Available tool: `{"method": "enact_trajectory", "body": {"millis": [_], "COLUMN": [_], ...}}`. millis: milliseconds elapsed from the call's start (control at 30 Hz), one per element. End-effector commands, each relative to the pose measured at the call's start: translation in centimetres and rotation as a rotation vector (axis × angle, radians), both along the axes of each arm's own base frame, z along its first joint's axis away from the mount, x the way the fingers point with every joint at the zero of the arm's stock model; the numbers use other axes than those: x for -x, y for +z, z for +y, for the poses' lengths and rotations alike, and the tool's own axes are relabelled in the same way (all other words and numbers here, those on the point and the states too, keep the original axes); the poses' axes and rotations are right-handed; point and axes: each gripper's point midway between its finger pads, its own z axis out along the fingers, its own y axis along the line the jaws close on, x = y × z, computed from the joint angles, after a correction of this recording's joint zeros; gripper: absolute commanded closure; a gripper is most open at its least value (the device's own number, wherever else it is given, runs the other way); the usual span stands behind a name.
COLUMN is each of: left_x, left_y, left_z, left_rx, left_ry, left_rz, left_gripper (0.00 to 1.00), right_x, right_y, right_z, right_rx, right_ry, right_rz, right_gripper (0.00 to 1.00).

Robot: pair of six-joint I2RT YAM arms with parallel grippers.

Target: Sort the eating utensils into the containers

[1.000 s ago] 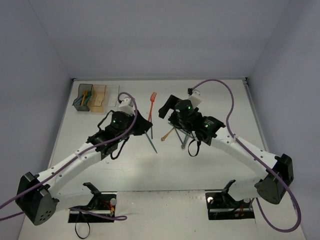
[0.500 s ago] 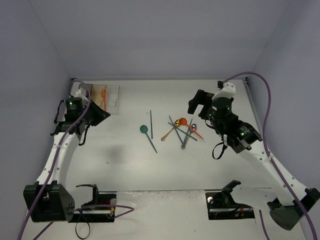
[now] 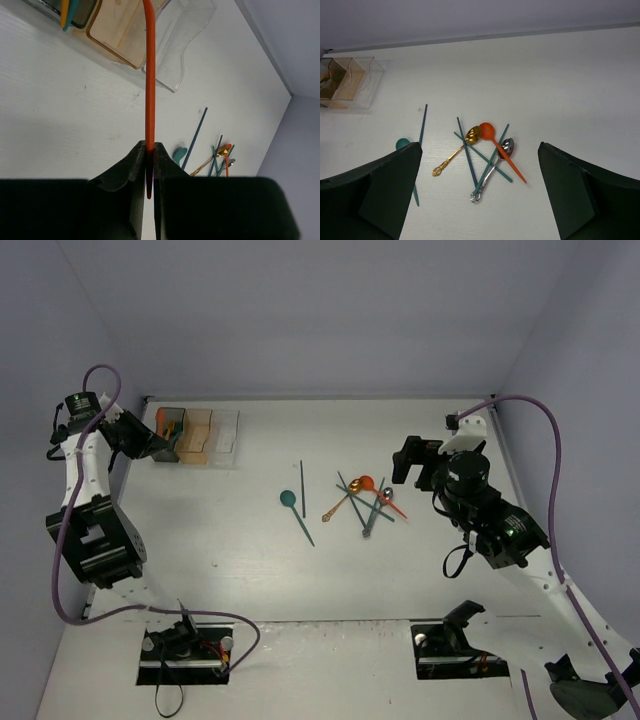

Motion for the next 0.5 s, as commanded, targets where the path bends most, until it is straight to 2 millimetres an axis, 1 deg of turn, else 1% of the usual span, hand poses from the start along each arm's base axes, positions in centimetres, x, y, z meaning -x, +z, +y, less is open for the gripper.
{"method": "enact_trajectory", "body": {"millis": [0, 133, 233, 333, 467], "left_x": [-1.7, -3.3, -4.8, -6.1, -7.8], "left_y": [0.2, -1.0, -2.6, -3.1, -3.8], "left_z": [0.4, 1.4, 2.2, 2.7, 3.3], "left_rx": [0.04, 0.038, 0.051, 0.071, 0.094], "left_ry": [-0.059, -0.057, -0.05, -0.047, -0.035], "left_rz": [0.009, 0.046, 0.073, 0.074, 0.078], "left_gripper": [1.0, 1.0, 1.0, 1.0, 1.0], "right_x": [-0.5, -0.7, -0.8, -0.9, -1.1], "right_y": [1.4, 1.2, 0.5, -0.1, -0.4], "right_z": [-0.8, -1.0, -1.3, -1.5, -1.6], "right_rx": [0.038, 0.065, 0.089, 0.099, 0.108], "right_ry": [-0.025, -0.028, -0.048, -0.055, -0.064], "right_rz": [-0.058, -0.055, -0.043, -0.031, -0.025], "right_gripper": [0.0, 0.0, 0.0, 0.0, 0.0]}}
